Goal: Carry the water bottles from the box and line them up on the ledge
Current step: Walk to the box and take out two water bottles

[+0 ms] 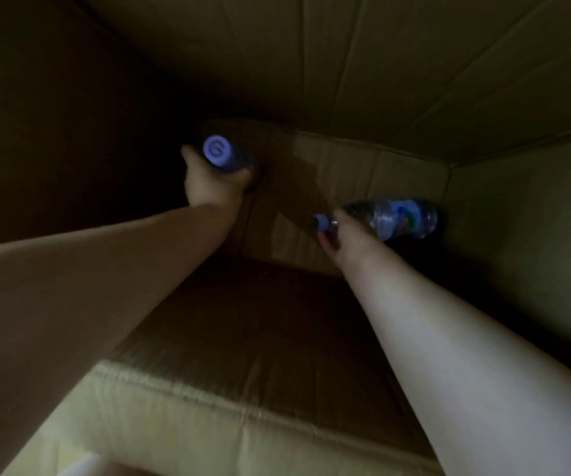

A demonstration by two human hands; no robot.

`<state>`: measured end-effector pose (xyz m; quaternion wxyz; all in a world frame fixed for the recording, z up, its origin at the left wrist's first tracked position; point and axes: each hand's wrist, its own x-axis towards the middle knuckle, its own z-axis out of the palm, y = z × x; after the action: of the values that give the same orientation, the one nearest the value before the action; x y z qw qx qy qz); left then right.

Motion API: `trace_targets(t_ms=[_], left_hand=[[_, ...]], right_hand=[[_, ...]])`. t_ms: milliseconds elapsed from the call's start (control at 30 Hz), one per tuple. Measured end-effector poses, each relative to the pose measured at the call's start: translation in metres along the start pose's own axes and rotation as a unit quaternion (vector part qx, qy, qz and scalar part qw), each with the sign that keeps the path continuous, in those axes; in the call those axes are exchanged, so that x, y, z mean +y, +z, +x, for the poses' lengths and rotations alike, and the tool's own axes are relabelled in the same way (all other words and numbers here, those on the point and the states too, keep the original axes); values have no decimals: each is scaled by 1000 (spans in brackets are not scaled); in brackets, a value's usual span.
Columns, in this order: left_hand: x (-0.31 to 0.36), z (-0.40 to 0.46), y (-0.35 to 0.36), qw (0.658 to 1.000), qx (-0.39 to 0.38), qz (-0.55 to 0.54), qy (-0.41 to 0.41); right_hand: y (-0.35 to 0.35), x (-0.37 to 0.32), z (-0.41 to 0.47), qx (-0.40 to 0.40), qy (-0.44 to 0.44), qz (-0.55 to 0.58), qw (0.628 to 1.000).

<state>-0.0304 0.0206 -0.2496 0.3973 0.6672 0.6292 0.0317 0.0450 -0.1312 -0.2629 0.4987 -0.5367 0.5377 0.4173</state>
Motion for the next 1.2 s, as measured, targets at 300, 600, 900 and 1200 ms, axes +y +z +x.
trace_targets(t_ms=[300, 600, 900, 1200], left_hand=[[-32, -17, 8, 986, -155, 21, 51], [-32, 7, 26, 968, -207, 24, 139], [-6, -7, -8, 966, -253, -34, 32], [58, -72, -115, 951, -225, -144, -157]], right_hand=[[-19, -12, 17, 139, -281, -570, 760], [-48, -42, 68, 125, -400, -834, 359], [-59, 11, 28, 34, -287, -519, 804], [-44, 21, -118, -73, -279, -398, 871]])
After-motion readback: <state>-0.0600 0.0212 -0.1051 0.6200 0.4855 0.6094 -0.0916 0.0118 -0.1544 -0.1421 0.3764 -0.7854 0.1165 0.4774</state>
